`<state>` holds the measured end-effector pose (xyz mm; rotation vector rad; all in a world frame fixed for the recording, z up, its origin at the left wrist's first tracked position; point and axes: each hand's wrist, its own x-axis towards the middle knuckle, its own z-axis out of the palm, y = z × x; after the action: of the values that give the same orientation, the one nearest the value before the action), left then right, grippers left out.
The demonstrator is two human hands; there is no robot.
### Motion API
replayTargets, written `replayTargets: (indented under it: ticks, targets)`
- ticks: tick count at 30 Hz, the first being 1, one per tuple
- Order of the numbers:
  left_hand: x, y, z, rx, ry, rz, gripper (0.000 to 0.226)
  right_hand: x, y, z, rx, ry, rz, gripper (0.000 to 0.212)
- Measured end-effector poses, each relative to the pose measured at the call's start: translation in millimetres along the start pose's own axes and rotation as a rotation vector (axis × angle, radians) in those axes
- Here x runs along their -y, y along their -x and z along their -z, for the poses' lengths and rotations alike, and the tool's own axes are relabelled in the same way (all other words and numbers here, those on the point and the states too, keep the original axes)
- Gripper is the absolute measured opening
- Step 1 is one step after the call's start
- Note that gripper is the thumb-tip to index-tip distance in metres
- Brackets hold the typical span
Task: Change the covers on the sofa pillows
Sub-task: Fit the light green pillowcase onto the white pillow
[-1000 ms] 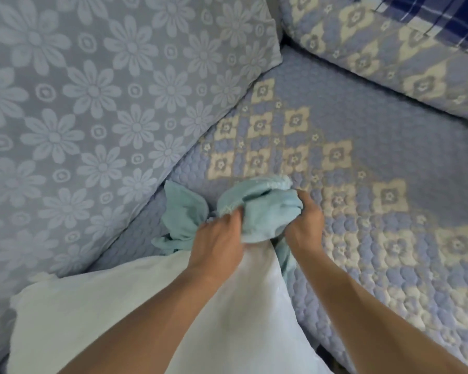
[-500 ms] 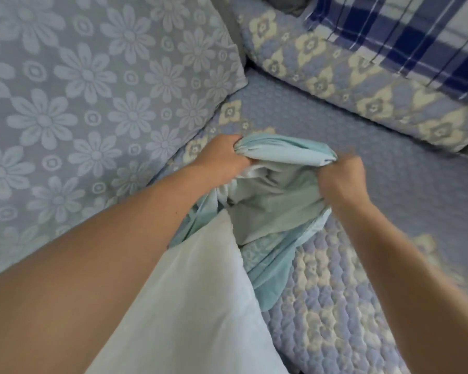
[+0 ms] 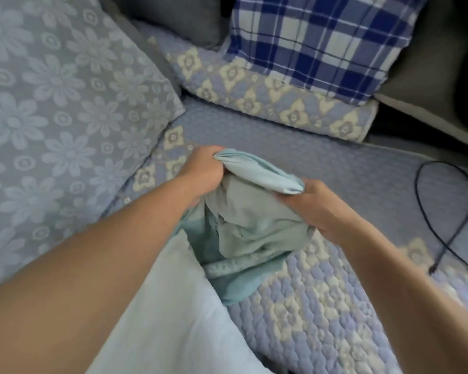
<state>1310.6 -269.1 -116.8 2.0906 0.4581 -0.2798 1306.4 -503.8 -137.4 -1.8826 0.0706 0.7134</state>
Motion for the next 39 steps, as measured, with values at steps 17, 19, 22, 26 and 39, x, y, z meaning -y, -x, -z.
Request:
replayTargets:
  ticks: [17, 19, 22, 26, 39]
  targets:
    - [44.8, 102.3, -85.2, 0.130, -0.859, -0.194, 0.016, -94.6, 103.2, -29.1, -0.170, 0.348, -0.039, 0.015]
    - [42.8, 102.0, -84.0, 0.181, -0.622, -0.086, 0.021, -89.3, 105.4, -23.5, -0.094, 0.095, -0.124, 0.004]
    - [31.9, 102.7, -84.0, 0.276, -0.346, 0.067, 0.024, -76.9, 102.7, -23.5, -0.049, 0.025, -0.143, 0.005]
    - [25.0, 107.1, -91.3, 0.232, -0.173, 0.107, 0.022, -64.1, 94.0, -38.1, -0.095, -0.118, -0.089, 0.017]
    - [39.2, 107.6, -93.1, 0.099, -1.040, -0.197, 0.021, -93.2, 96.7, -53.6, -0.082, 0.471, 0.066, 0.019]
